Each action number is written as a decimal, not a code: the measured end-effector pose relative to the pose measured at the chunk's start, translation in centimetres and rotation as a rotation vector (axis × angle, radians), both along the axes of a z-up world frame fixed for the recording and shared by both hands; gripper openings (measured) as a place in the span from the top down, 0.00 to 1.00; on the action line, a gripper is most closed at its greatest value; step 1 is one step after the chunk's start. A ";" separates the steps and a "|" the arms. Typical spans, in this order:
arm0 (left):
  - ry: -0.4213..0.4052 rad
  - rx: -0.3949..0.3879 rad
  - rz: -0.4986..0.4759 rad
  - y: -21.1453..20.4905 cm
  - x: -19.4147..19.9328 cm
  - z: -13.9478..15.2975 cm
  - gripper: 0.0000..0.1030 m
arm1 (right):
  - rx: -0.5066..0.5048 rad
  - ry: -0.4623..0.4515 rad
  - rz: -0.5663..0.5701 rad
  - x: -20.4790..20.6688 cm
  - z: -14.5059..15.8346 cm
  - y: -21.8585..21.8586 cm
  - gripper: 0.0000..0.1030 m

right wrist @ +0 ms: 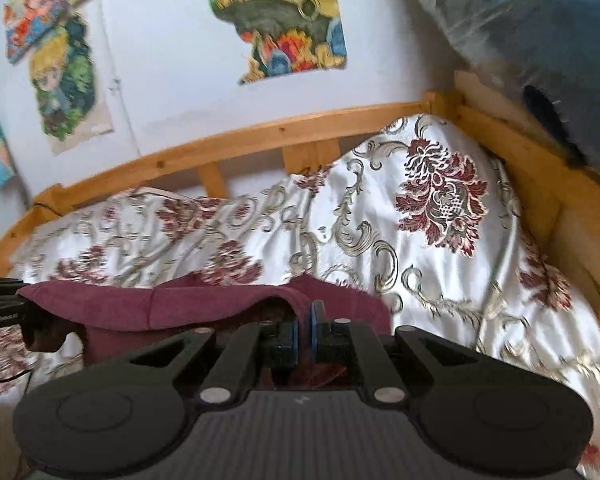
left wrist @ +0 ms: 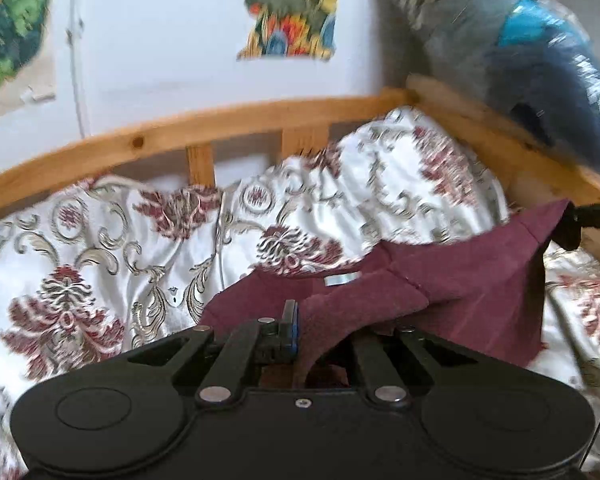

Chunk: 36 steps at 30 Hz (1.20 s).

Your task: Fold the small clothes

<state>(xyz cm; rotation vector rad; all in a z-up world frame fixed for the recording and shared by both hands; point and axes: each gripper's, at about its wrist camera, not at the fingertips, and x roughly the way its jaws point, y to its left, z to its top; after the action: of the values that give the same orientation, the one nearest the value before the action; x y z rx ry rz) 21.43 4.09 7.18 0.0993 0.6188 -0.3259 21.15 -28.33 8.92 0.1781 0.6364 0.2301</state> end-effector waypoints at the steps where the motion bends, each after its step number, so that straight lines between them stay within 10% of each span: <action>1: 0.014 0.000 0.009 0.2 1.4 -0.6 0.94 | 0.000 0.011 -0.002 1.5 -0.8 0.1 0.93; 11: 0.163 -0.147 0.073 2.9 10.8 -7.9 0.84 | -0.020 0.162 -0.039 10.6 -9.3 1.3 0.92; 16: 0.192 -0.219 0.083 4.6 12.2 -9.2 0.62 | -0.003 0.179 -0.044 11.9 -11.0 1.4 0.86; 21: 0.179 -0.291 0.096 6.3 12.1 -9.7 0.08 | 0.017 0.115 -0.060 11.6 -11.0 0.8 0.31; 27: 0.155 -0.405 0.124 8.3 11.6 -9.1 0.01 | 0.011 0.075 -0.054 10.0 -12.0 0.1 0.13; 36: -0.011 -0.034 0.003 3.7 7.1 -10.1 0.02 | -0.207 0.026 -0.086 9.6 -13.8 2.2 0.16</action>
<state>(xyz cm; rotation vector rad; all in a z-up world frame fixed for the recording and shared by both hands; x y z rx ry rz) 28.50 7.81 -2.93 0.0676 0.6017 -0.3328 30.73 -26.10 -4.85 0.0089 0.6721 0.0782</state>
